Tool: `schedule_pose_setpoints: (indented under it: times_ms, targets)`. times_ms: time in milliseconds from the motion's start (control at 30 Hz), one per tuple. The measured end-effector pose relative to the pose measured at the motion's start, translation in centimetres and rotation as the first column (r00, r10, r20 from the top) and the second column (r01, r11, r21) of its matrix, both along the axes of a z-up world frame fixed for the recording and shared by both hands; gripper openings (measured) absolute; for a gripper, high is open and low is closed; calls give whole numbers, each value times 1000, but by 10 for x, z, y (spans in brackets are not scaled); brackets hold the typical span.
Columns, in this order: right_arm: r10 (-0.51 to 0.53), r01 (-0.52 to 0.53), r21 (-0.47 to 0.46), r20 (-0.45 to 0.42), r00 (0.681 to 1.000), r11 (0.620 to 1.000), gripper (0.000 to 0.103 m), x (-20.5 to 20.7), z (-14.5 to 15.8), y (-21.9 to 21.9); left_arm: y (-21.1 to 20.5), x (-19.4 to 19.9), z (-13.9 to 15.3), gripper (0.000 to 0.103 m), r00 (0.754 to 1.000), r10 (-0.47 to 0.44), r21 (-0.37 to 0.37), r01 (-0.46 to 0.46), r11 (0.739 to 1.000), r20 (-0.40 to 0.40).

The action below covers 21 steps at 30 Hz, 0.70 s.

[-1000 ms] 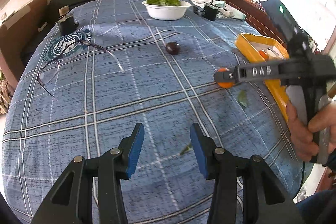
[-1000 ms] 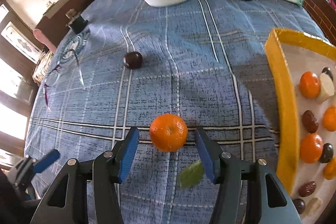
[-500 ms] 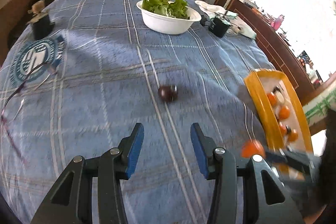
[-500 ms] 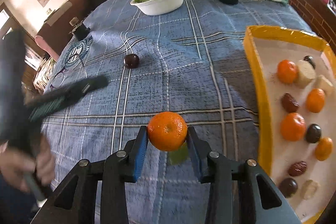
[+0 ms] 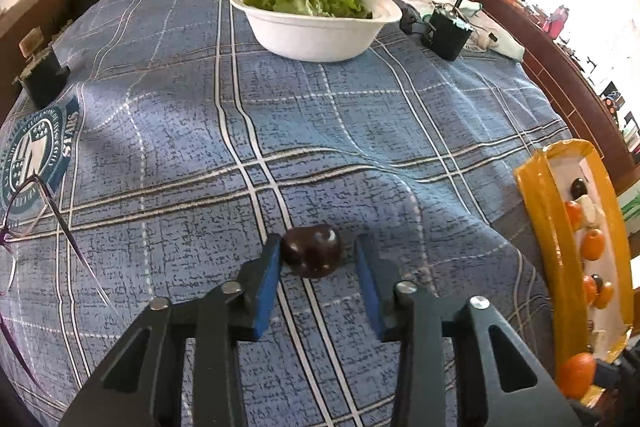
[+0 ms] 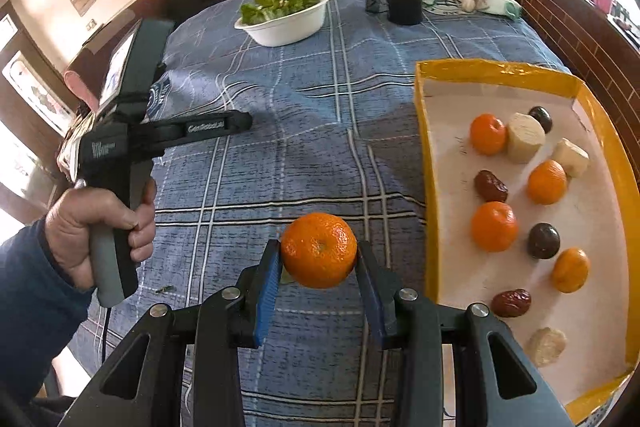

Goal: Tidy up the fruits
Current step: 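Grasp the dark plum with the left tool while the right tool grasps the mandarin, then lift and carry the dark plum and mandarin over the yellow tray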

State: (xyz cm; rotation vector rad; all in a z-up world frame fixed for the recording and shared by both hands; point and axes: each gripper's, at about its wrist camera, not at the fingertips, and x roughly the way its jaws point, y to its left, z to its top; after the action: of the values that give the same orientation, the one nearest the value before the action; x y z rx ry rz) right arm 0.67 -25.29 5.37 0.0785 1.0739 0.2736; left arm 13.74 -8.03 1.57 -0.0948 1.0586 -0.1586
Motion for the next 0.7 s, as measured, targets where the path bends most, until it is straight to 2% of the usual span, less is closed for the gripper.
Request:
schedule_pose_setpoints:
  times_ms: [267,467,700]
  targets:
    - [23,-23,7,2,1000,1000,41,-2,0,3,7,-30,1,27,1000,-11,-14,12,1000,26]
    - [58,-58,8,-12,998,998,41,-8,-6,11,3,-89,1,27,999,-31,-26,31,999,16]
    - [106,-107,-7,-43,993,994,41,-22,-19,22,-5,-158,2,27,999,-41,3,41,999,31]
